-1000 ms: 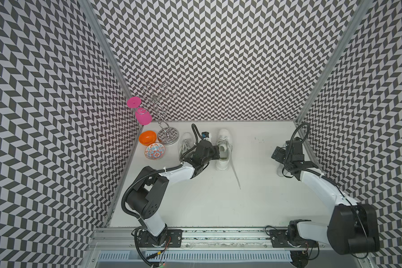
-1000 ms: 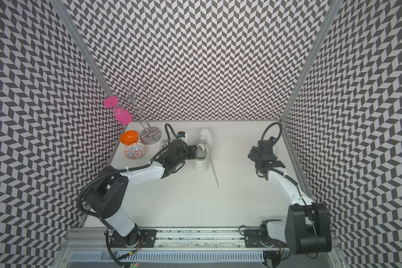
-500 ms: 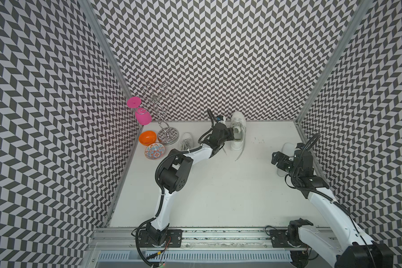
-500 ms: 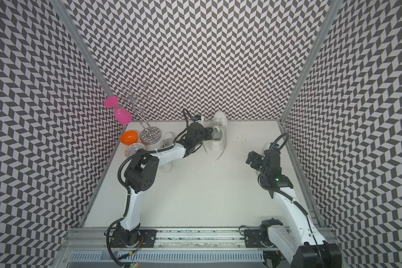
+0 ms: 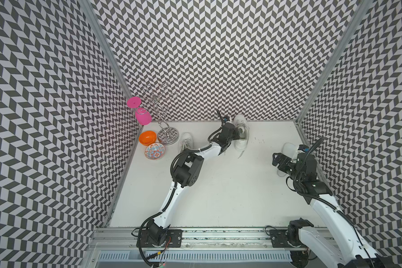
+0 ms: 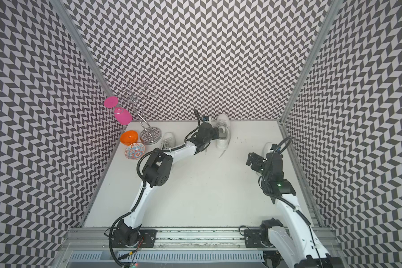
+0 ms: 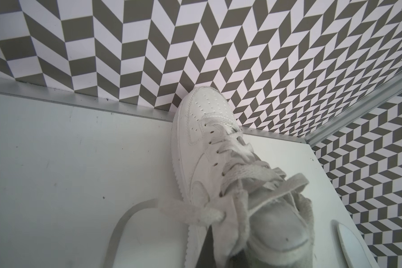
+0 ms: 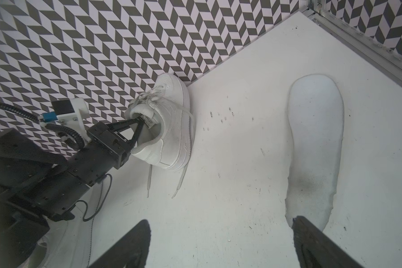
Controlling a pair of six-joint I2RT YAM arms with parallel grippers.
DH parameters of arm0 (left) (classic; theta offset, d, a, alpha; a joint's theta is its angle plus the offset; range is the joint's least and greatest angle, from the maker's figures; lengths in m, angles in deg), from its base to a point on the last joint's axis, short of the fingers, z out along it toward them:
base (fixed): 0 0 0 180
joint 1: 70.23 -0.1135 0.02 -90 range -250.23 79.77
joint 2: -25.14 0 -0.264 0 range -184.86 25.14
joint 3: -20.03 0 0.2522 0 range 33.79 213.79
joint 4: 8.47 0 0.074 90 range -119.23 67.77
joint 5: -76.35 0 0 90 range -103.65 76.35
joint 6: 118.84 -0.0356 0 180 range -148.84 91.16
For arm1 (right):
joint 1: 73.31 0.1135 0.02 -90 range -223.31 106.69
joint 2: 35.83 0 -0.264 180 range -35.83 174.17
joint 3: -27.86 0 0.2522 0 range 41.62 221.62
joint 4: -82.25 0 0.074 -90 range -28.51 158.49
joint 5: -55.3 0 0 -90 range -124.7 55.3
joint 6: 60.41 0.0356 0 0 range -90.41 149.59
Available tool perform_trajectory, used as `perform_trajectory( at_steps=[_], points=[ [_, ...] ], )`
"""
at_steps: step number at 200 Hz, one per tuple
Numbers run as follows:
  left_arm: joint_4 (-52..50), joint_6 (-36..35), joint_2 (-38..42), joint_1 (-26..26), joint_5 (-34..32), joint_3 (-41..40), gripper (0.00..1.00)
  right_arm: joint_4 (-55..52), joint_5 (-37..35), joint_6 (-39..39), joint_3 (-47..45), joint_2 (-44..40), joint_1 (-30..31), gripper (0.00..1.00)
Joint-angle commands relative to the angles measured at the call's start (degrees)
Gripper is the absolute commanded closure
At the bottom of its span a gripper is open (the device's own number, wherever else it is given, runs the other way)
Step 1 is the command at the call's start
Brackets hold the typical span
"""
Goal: Remove the insole from the shoe
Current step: Place the shoe at the center of the board, then move the shoe to the center of the board.
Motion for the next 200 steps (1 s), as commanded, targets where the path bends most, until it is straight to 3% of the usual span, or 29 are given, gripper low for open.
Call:
perform_trajectory(
  at_steps=[1, 11, 37, 88, 119, 147, 170, 200],
  points=[
    [1.37, -0.27, 0.10, 0.40, -1.48, 2.52, 0.87, 0.55, -0.29, 0.43, -0.58, -1.49, 0.29, 0.05],
    [0.93, -0.44, 0.58, 0.40, -1.27, 2.20, 0.76, 0.59, -0.25, 0.48, -0.63, -1.70, 0.30, 0.05],
    [-1.99, -4.07, 2.84, 0.58, -2.70, 2.34, 0.62, 0.72, 0.14, 0.66, -0.55, -1.77, 0.34, 0.05],
    [-7.50, -8.97, 12.62, 0.27, -4.23, -2.29, 0.38, 1.29, 1.40, 0.87, -0.51, -1.61, 0.34, 0.06],
    [-14.72, -10.47, 22.32, 0.25, -6.03, -8.40, 0.29, 2.44, 3.55, 1.28, -1.10, -1.77, 0.34, 0.06],
    [-18.15, -11.29, 33.50, -0.95, -12.79, -21.11, 0.22, 4.13, 6.67, 1.45, -1.25, -1.29, 0.33, 0.06],
    [-18.40, -8.69, 43.88, -5.92, -13.85, -34.31, 0.26, 5.52, 9.44, 1.68, -1.20, -0.42, 0.75, 0.05],
    [-20.65, -3.72, 56.39, -8.64, -24.92, -48.20, 0.25, 6.43, 9.74, 1.60, -0.17, 1.48, 3.41, 0.05]
  ],
)
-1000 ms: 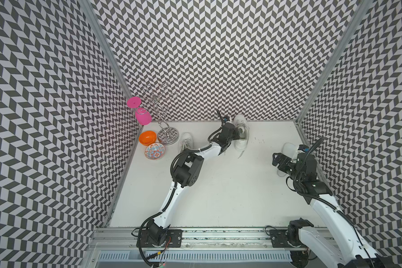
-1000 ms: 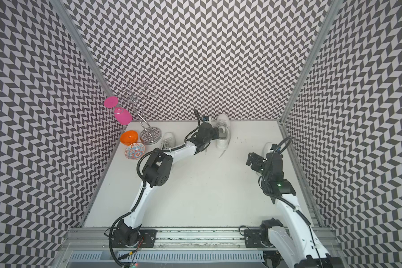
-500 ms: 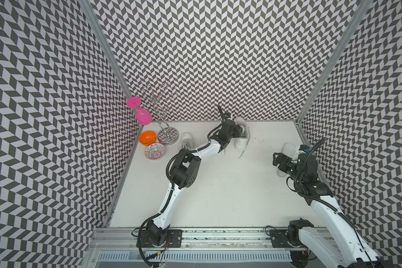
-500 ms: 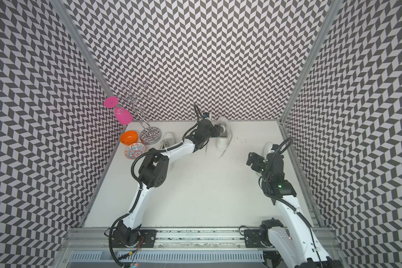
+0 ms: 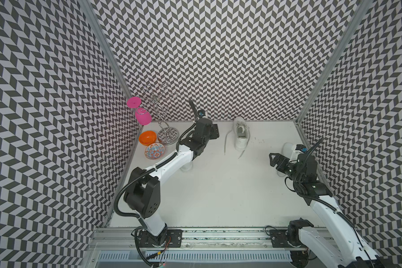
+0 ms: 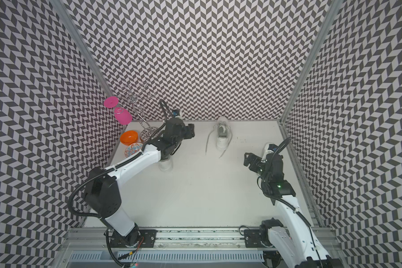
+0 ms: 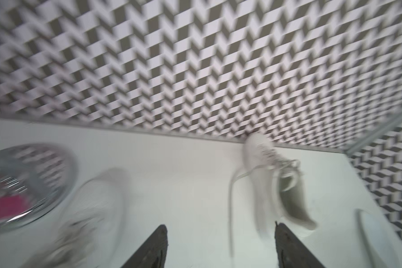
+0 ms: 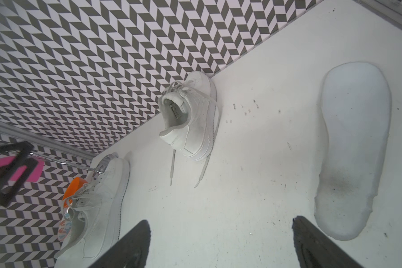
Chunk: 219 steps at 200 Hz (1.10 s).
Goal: Remove the insole from the shoe
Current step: Move the shoe to the center of the board.
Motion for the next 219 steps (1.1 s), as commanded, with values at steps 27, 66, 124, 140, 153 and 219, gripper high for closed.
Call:
perform_trajectory(
  at_steps=[27, 66, 124, 140, 153, 219],
  points=[
    [-1.86, 7.01, 16.96, -3.34, -13.20, -19.53, 0.28, 4.34, -0.34, 0.54, 1.28, 2.96, 6.59, 0.05],
    [-4.53, 6.59, 16.27, -12.66, 2.58, -20.65, 0.43, 6.11, -3.96, 2.72, 0.43, 4.36, 12.79, 0.05],
    [-7.11, 5.95, 11.33, -16.35, 10.67, -20.78, 0.45, 6.91, -4.82, 2.80, 1.14, 5.89, 14.68, 0.05],
    [-8.66, 6.20, 8.34, -16.48, 11.12, -19.42, 0.50, 6.52, -4.80, 2.81, 1.18, 5.53, 14.76, 0.05],
    [-8.40, 6.63, 6.80, -16.49, 12.08, -19.69, 0.52, 6.65, -5.12, 2.75, 0.66, 5.02, 14.76, 0.05],
    [-6.54, 7.27, 5.69, -16.48, 12.08, -22.35, 0.63, 6.71, -5.40, 2.68, 0.22, 5.61, 14.76, 0.05]
  ],
)
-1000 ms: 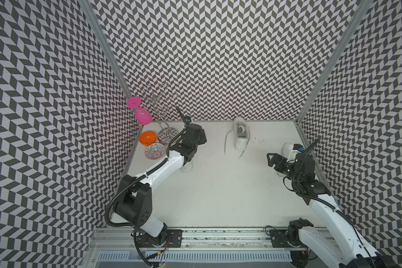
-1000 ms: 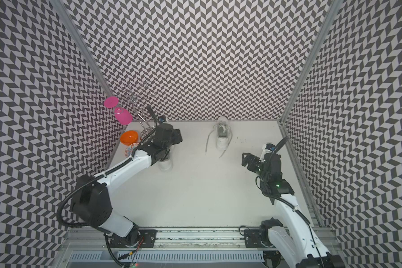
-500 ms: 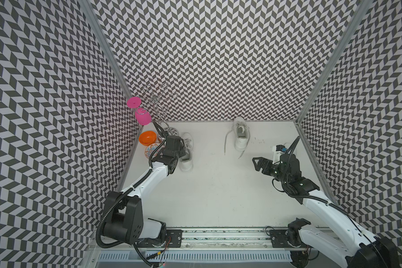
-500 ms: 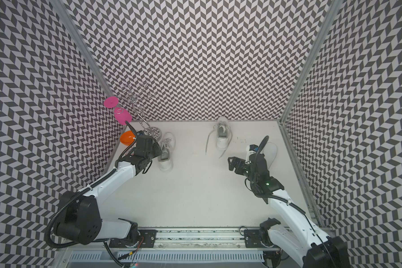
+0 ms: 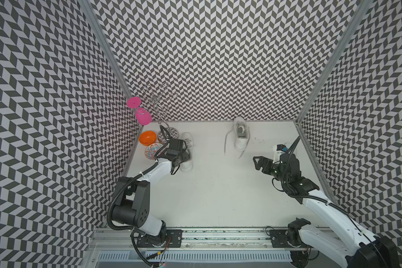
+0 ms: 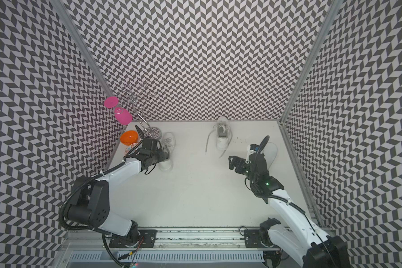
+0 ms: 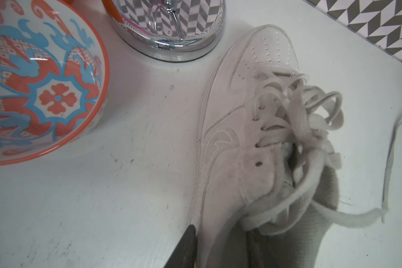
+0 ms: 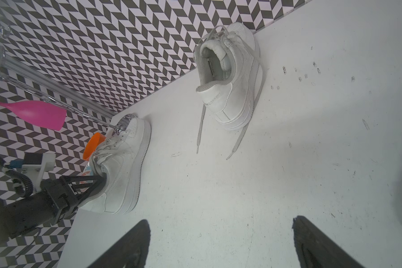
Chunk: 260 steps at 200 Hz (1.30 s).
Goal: Remove the insole from the shoe
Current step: Move the shoe to the center of the board.
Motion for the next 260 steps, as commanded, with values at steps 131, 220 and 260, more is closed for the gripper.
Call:
perform_trajectory(
  at_steps=[131, 220, 260],
  points=[
    [10.99, -4.66, 2.65, 13.94, 2.10, -5.52, 1.00, 3.31, 4.07, -4.83, -2.39, -1.93, 0.85, 0.06],
    [11.28, -9.79, 1.18, 25.18, 7.60, -4.75, 1.00, 6.01, 2.62, -6.76, -3.41, 3.08, 13.61, 0.10],
    [8.58, -11.86, -1.05, 26.22, 7.75, -2.53, 0.89, 6.71, 1.07, -5.73, -2.20, 5.77, 14.87, 0.10]
  ],
)
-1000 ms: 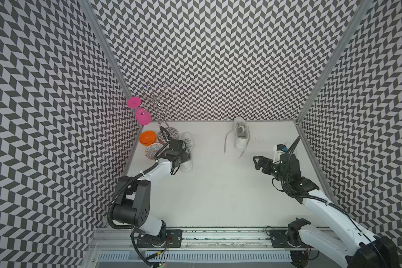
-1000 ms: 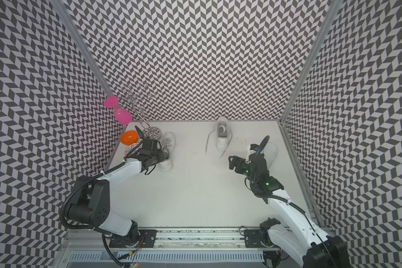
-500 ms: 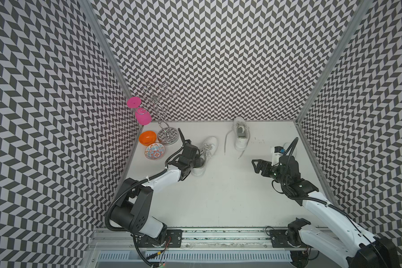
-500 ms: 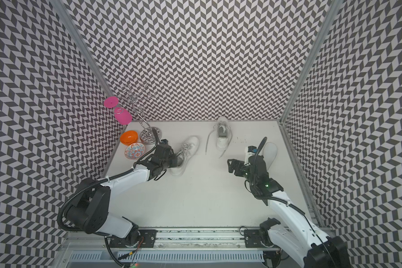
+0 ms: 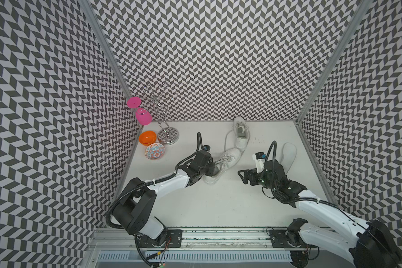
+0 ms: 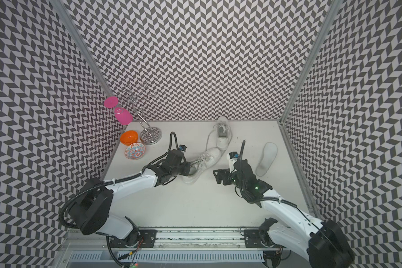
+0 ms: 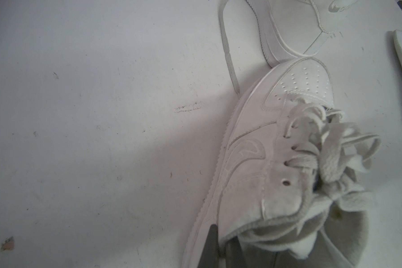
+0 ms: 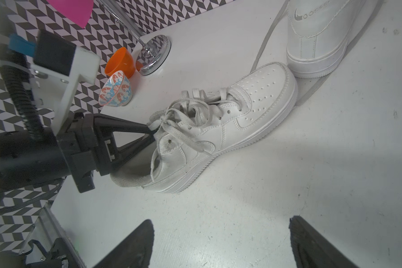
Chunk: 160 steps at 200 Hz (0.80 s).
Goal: Remove the insole from the shoe
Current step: Move the shoe to the center of the board.
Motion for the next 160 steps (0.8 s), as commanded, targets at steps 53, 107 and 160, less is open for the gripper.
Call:
perform_trajectory(
  at_steps=[53, 107, 160],
  points=[
    [-1.63, 0.57, 0.34, 1.68, 2.56, 1.07, 0.71, 4.00, -2.20, -0.10, 2.30, 3.35, 1.22, 0.10],
    [-0.89, 2.91, 6.34, 1.62, 0.09, -3.69, 0.63, 5.36, -1.44, -2.79, 4.47, 7.35, 2.09, 0.18],
    [0.88, 2.80, 6.73, 1.18, 3.04, -4.05, 0.62, 6.68, -0.28, -4.47, 8.16, 12.88, 4.10, 0.31]
  ],
)
